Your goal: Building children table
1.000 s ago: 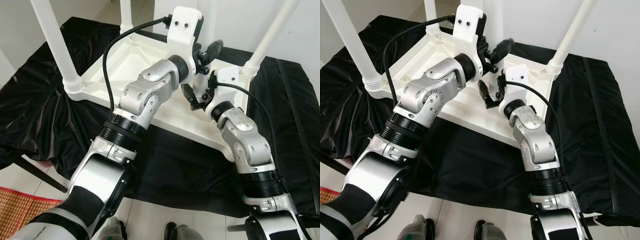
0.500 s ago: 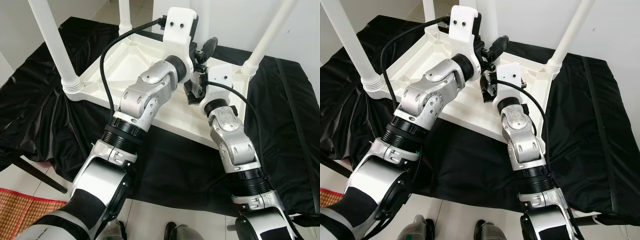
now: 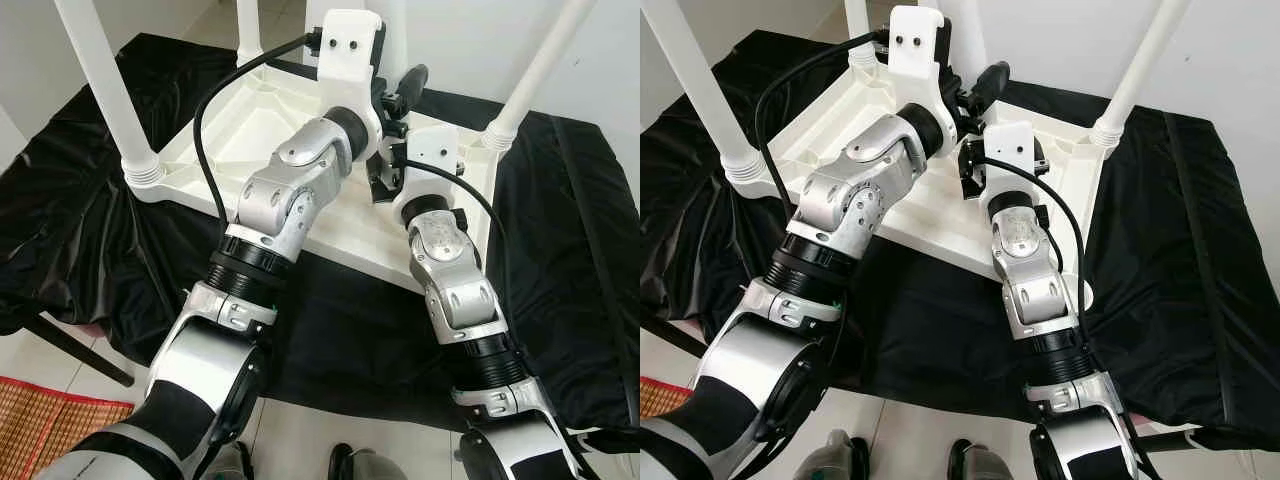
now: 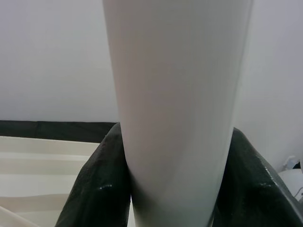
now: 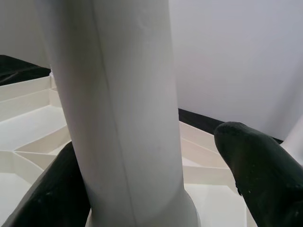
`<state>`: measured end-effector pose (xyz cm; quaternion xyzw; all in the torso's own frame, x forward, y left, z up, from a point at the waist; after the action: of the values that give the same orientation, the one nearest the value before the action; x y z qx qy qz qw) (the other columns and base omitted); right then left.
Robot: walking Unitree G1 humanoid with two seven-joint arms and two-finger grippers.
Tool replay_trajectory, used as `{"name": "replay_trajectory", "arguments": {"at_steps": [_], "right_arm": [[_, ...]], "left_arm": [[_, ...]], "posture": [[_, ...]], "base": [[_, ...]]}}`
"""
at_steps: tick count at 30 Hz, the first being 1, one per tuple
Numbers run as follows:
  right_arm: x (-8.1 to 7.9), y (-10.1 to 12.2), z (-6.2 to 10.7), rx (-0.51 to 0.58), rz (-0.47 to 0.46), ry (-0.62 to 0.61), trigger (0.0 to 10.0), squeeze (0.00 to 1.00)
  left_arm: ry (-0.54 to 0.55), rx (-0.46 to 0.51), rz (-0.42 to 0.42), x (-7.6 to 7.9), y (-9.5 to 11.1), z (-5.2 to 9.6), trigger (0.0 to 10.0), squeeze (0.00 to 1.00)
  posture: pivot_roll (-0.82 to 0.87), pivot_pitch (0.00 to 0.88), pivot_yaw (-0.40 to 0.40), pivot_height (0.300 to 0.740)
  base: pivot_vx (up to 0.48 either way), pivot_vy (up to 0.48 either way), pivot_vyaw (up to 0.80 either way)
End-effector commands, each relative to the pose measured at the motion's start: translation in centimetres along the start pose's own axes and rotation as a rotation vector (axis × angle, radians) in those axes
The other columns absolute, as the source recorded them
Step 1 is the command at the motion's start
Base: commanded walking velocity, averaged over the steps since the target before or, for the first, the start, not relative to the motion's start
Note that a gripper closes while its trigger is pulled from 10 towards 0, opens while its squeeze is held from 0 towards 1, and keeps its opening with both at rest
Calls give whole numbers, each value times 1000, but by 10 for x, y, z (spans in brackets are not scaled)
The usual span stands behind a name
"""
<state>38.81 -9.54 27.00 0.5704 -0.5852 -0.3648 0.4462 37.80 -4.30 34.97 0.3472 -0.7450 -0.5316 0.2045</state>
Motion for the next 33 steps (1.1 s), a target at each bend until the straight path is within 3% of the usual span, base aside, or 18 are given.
{"name": "replay_trajectory", "arguments": {"at_steps": [1,2,3,5,6,25,33], "right_arm": [[-14,0,-1,-5,56,35,5686,0],[-15,1,-1,-1,60,40,1333,0],[-17,2,-2,1,55,43,5216,0],[-17,2,-2,1,50,43,5216,0],[-18,3,-2,4,42,41,10000,0],[-12,14,-3,67,-8,12,10000,0],[-22,14,0,70,-38,69,10000,0]], "left_arm": [[-85,8,-30,27,2,-5,10000,0],[-88,8,-39,29,1,-5,10000,0],[-92,7,-50,31,0,-5,10000,0],[-92,5,-52,32,-1,-5,10000,0],[-94,4,-54,33,-1,-6,10000,0],[-118,-1,-52,44,-6,-6,10000,0],[-120,2,-52,46,-5,-6,10000,0]], "posture": [[59,153,-25,740],[59,154,-26,740],[59,154,-26,740],[59,154,-26,740],[59,154,-27,740],[59,155,-26,740],[59,154,-28,740]], "base": [[0,0,0],[0,0,0],[0,0,0],[0,0,0],[0,0,0],[0,0,0],[0,0,0]]}}
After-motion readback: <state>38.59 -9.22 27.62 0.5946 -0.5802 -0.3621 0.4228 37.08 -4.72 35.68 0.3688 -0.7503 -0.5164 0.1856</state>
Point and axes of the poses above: a point about 5 cm out from each wrist's last joint towards the gripper, its own z axis pointing back from the gripper into the wrist, its own y axis along the axis of the wrist's last joint, x = y × z, the point moved 5 cm from there along -z, pointing out of the wrist towards the gripper, and after that the axes turned 7 degrees about -z, right-handed, at the moved point
